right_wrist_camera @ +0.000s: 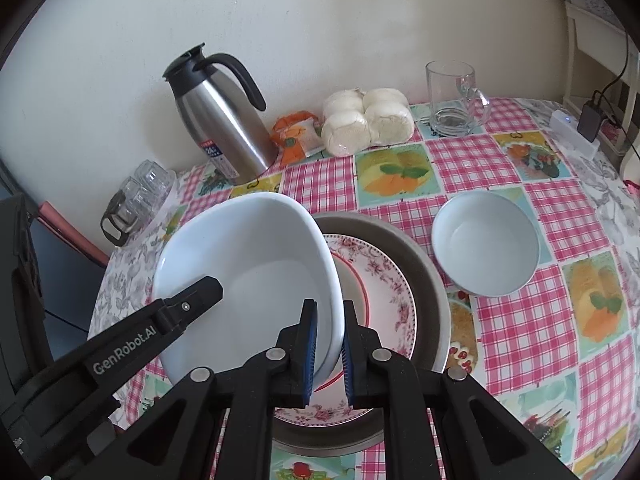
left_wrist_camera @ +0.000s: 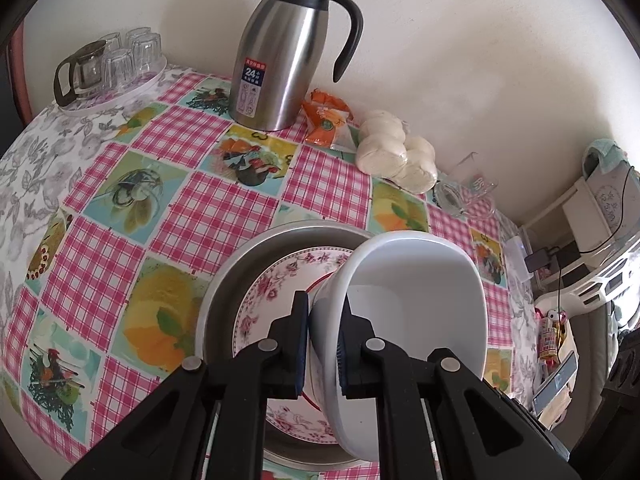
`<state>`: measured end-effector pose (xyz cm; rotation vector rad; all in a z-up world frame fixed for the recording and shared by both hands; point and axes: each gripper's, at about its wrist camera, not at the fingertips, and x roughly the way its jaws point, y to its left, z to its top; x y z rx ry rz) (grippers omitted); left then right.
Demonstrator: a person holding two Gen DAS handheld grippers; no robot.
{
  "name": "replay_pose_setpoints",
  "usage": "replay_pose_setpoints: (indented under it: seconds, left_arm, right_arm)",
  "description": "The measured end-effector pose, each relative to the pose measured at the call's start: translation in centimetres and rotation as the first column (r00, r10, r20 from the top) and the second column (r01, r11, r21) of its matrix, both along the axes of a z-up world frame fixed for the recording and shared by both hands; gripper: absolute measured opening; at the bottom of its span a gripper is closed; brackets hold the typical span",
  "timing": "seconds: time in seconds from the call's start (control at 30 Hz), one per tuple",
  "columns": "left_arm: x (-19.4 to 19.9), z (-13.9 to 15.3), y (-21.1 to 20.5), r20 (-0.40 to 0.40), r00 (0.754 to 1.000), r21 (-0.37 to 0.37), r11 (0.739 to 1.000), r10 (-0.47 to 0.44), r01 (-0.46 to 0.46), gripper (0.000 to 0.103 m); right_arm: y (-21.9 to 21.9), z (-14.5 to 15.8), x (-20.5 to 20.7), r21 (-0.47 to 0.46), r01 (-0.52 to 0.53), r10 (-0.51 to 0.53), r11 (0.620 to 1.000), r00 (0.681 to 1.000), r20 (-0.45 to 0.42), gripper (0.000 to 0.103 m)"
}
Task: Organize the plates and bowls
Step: 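Lower the square bowl into the red-rimmed bowl with both tools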
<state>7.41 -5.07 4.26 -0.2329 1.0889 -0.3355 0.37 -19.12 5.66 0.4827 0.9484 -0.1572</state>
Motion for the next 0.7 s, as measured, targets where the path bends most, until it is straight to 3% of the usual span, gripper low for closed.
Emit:
replay_pose_setpoints:
  seconds: [0.4, 0.7]
  left_arm:
    - [0.9, -2.1, -0.4, -0.055, 0.998, 0.013, 1.000, -0.008, 0.008, 0.011]
    - [0.9, -2.1, -0.6, -0.054, 0.999, 0.020, 1.000, -0.007, 0.008, 0.011]
  right_arm:
    - [0.3, -2.0, 0.9, 0.000, 0.007, -0.007, 1.000, 0.998, -0.062, 0.015]
    - [0.3, -2.5, 1.0, 0.001, 0.017, -0.017, 1.000, 0.997, -0.078, 0.016]
